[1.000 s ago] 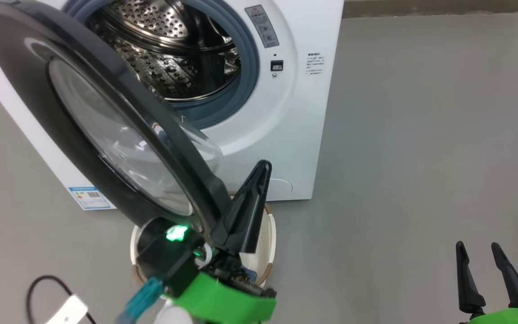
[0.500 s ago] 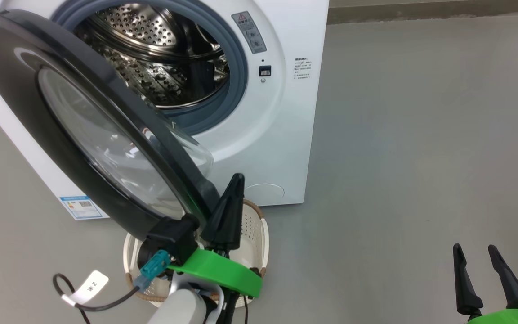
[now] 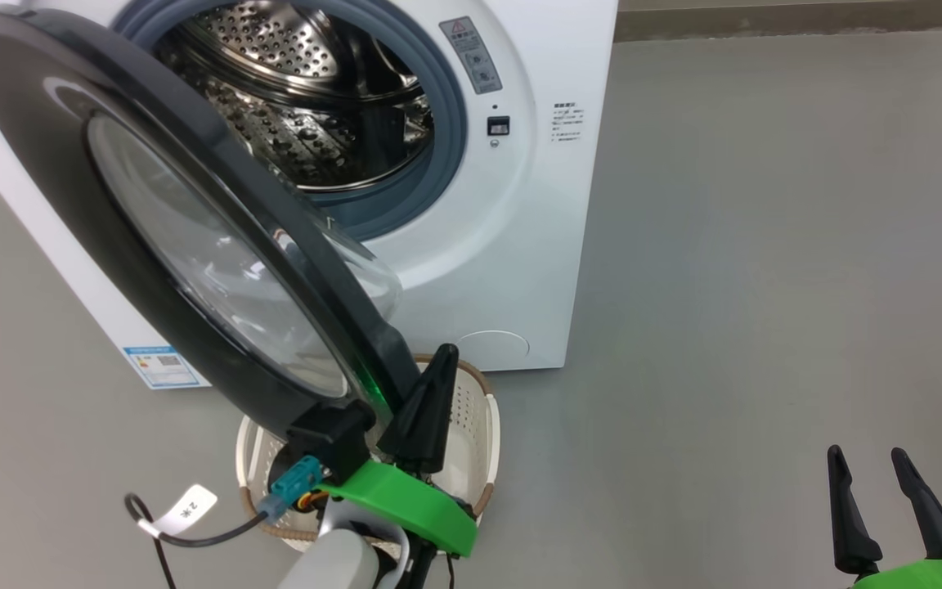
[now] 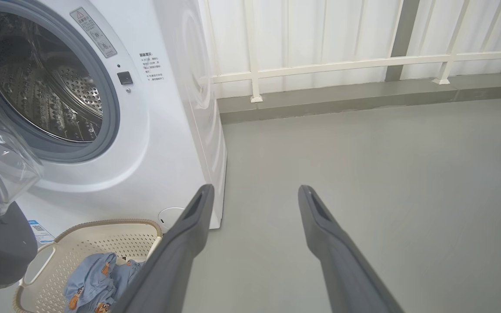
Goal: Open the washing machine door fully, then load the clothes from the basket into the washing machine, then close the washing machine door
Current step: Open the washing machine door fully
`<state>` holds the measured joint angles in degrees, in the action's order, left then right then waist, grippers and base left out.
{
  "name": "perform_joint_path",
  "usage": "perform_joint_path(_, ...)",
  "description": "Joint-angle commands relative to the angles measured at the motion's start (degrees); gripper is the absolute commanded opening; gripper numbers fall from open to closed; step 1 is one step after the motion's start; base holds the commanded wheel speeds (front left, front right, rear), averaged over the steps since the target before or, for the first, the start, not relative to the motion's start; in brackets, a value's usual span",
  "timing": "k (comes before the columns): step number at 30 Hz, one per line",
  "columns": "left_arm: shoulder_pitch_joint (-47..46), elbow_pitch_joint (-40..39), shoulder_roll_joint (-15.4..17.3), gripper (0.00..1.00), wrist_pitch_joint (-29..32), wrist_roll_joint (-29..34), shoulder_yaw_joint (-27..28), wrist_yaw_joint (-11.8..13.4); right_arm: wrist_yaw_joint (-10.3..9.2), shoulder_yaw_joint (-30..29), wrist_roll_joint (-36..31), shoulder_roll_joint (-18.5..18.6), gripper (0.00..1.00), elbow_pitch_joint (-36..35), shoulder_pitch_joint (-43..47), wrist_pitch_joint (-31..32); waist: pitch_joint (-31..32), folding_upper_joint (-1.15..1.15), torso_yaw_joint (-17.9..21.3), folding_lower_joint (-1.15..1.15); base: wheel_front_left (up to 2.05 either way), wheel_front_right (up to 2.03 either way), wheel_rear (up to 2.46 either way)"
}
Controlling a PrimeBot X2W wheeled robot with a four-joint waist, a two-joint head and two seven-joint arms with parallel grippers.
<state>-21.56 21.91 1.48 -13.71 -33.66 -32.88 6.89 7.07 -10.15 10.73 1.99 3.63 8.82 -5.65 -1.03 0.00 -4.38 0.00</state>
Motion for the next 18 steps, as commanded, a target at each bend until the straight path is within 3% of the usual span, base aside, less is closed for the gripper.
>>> perform_joint_path(1, -2.3, 0.4, 1.4, 0.00, -0.7, -0.2, 2.6, 0.2, 0.42, 0.9, 0.4, 0.9, 1.00, -1.4, -1.0, -0.3, -0.1, 0.00, -0.4, 0.00, 0.00, 0.00, 0.00)
perform_joint_path(18, -1.3, 0.9, 1.6, 0.00, -1.3, 1.4, 4.6, 0.3, 0.42, -0.1, 0.6, 0.9, 1.00, -0.7, -1.2, -0.2, -0.9, 0.00, -4.0, 0.00, 0.00, 0.00, 0.00)
